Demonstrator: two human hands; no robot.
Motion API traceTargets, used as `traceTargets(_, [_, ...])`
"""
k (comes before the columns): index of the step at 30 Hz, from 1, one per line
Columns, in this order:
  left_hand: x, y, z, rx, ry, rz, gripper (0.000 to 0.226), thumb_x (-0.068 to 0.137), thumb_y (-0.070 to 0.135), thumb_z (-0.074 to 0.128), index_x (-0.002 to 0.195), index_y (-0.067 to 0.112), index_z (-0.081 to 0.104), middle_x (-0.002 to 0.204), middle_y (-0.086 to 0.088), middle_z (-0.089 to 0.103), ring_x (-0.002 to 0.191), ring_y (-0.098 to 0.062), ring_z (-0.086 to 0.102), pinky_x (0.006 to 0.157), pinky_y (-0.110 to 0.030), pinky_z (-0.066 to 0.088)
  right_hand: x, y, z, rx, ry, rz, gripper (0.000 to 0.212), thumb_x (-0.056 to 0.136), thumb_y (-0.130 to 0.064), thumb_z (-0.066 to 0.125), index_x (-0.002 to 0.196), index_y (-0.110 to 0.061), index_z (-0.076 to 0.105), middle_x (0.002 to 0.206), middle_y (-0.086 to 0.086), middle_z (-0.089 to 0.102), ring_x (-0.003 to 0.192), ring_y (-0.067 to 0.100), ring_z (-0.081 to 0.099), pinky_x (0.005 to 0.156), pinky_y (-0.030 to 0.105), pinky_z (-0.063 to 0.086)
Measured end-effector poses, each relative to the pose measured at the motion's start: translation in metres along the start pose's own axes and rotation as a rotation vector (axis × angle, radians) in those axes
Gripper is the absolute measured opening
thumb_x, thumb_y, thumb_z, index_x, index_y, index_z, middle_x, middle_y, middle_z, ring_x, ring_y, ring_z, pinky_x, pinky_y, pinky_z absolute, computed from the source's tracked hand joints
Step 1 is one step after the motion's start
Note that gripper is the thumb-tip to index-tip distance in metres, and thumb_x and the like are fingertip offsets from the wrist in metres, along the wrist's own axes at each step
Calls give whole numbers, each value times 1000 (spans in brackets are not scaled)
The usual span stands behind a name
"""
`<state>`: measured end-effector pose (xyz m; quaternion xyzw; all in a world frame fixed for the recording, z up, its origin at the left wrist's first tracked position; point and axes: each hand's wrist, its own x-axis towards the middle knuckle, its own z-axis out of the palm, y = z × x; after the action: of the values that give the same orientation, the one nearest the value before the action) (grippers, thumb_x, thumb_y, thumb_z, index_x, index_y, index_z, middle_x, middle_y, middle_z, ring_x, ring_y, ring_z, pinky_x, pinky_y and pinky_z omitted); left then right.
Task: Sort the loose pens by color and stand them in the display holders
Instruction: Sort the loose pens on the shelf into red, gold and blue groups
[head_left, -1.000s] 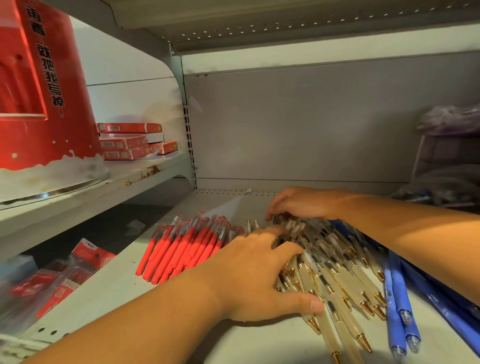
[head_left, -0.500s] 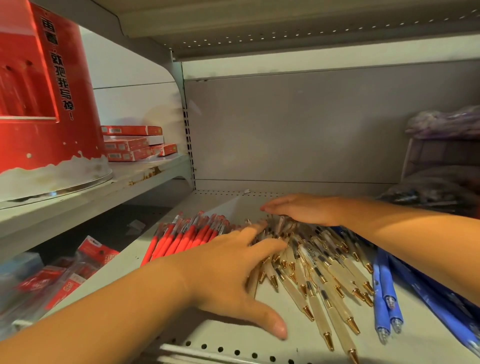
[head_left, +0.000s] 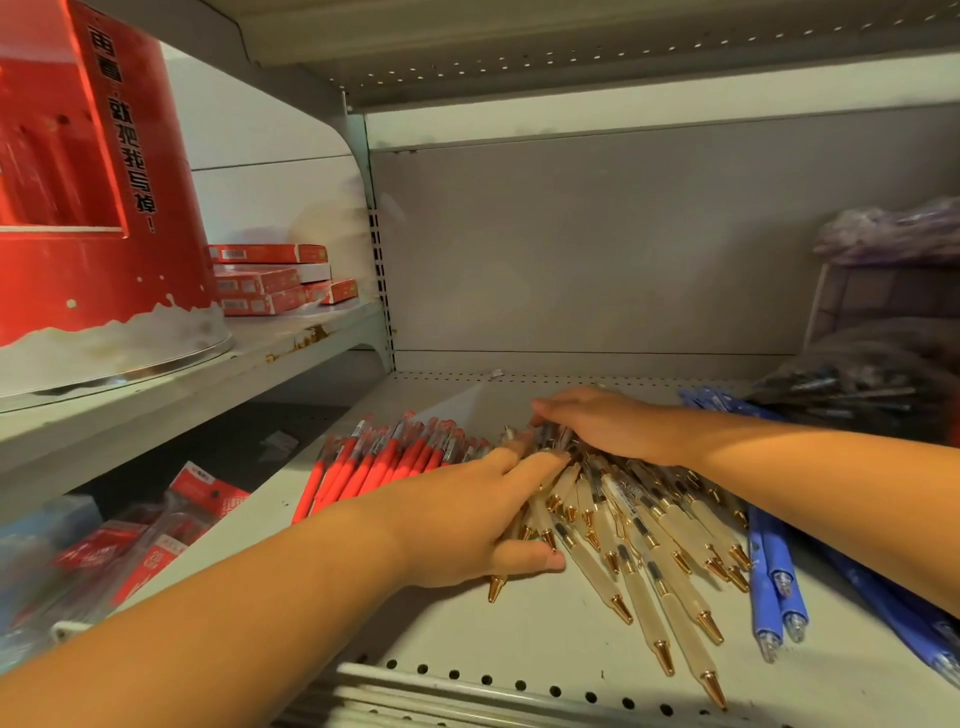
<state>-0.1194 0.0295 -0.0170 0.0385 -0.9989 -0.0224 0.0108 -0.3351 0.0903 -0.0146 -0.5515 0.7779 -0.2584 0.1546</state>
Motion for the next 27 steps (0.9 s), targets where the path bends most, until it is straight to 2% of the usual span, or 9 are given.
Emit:
traceTargets(2, [1,1,1,2,31,-7,78,88,73,42,149,38,9,148,3,33,124,-16,46,104,-37,44,-1,1,0,26,15,-4,41,99,-58,33,112,-35,64,133,-3,57,113,12,50,100,36,37])
traceTargets(6, [5,9,2,57,58,-44,84,85,78,40,150,34,10,148,0,34,127,-21,45,105,-38,42,-4,3,-1,21,9,-5,31,99,-56,38,101,-39,64,116,-7,63,104,10,55,88,31,40])
traceTargets(8, [4,10,-1,11,-1,-20,98,75,85,45,150,43,-1,157,4,22,136,-23,37,111,-41,38,-5,5,-2,20,-1,-14,25,99,-53,41,100,-42,63,103,-17,62,99,4,56,78,24,38])
traceTargets(10, [-2,6,-6,-54,-56,19,110,65,87,56,146,52,-10,161,16,7,143,-20,27,117,-41,30,-6,5,-2,15,-17,-27,20,99,-52,42,99,-46,61,97,-25,58,93,-5,52,72,18,34])
traceTargets(14, [-16,-10,-10,-119,-85,39,118,62,79,69,145,56,-11,156,20,12,143,-12,24,118,-36,29,-6,6,-1,17,-27,-23,28,97,-57,41,114,-46,59,100,-30,52,88,-14,44,69,14,28])
traceTargets(19, [-19,-20,-8,-99,-70,32,102,74,76,62,146,54,-7,149,23,22,132,-3,33,107,-20,32,-7,9,-1,10,-14,-31,35,94,-61,43,120,-42,58,131,-17,56,86,-18,41,70,13,27])
traceTargets(22, [-14,-16,-6,-19,-41,31,88,83,74,50,149,47,-1,153,13,24,133,-9,37,109,-29,39,-7,8,1,9,17,-38,42,95,-59,43,128,-38,56,137,-9,56,92,-15,43,78,17,31])
traceTargets(24, [-9,-11,-7,3,-36,19,84,85,74,45,151,43,2,155,8,24,135,-13,36,111,-35,38,-6,6,2,21,24,-29,42,96,-56,43,131,-35,56,138,-8,55,102,-5,46,85,23,32])
traceTargets(27, [-4,-4,-6,19,-44,7,83,87,73,43,152,40,5,151,4,31,133,-16,38,109,-38,39,-8,1,5,51,36,-31,38,98,-52,43,128,-33,59,134,-9,57,112,2,48,82,21,31])
